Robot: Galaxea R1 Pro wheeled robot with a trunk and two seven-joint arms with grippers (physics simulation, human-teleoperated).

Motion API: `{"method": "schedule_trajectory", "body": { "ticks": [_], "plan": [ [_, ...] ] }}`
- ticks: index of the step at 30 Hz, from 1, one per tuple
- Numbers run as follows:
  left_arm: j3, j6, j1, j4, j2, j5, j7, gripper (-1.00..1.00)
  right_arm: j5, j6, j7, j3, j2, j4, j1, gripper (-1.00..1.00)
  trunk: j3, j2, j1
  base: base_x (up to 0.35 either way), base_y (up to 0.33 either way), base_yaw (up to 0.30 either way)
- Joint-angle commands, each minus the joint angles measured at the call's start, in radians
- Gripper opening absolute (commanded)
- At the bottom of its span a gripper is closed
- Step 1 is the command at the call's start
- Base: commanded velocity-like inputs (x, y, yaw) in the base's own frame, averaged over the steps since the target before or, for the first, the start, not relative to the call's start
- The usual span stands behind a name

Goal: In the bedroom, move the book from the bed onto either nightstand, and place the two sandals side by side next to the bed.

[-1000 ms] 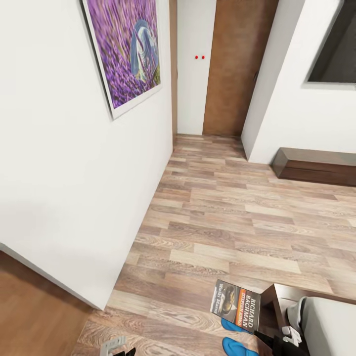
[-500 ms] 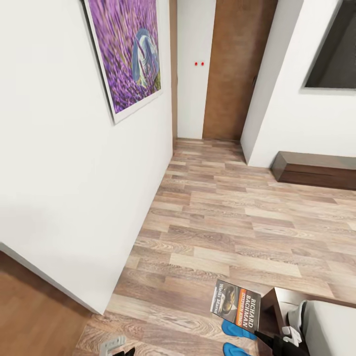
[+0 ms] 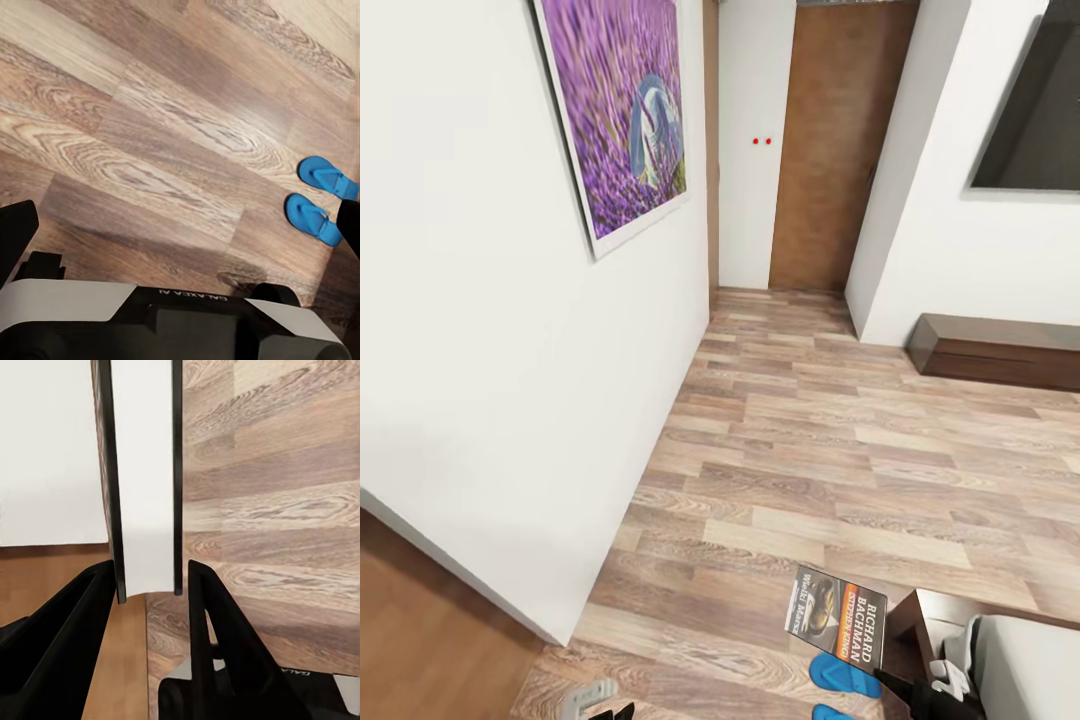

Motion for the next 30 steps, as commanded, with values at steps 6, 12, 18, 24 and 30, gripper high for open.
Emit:
{"method": "schedule_trajectory", "body": {
  "ticks": [6, 12, 18, 24, 30],
  "plan": [
    [0.003, 0.000, -0.001, 0.001, 0.000, 0.008, -0.006, 1.00, 0.001, 0.010, 0.003, -0.006, 0.000, 0.000, -0.001, -1.00, 0.009, -0.001, 0.000, 0.000, 0.000, 0.000],
    [0.003, 0.000, -0.001, 0.033, -0.001, 0.007, -0.007, 1.00, 0.000, 0.010, 0.003, -0.006, 0.000, 0.000, -0.001, -1.00, 0.018, -0.001, 0.000, 0.000, 0.000, 0.000],
    [0.003, -0.013, -0.001, 0.041, -0.001, 0.007, -0.008, 1.00, 0.000, 0.010, 0.003, -0.006, 0.000, 0.000, -0.001, -1.00, 0.028, -0.001, 0.000, 0.000, 0.000, 0.000],
    [0.004, -0.059, -0.001, 0.042, -0.001, 0.008, -0.008, 1.00, 0.000, 0.011, 0.003, -0.006, 0.000, 0.000, -0.001, -1.00, 0.038, -0.001, 0.000, 0.000, 0.000, 0.000],
    [0.004, -0.068, -0.001, 0.043, -0.001, 0.008, -0.008, 1.00, 0.000, 0.010, 0.003, -0.006, 0.000, 0.000, -0.001, -1.00, 0.048, -0.001, 0.000, 0.000, 0.000, 0.000]
  ]
}}
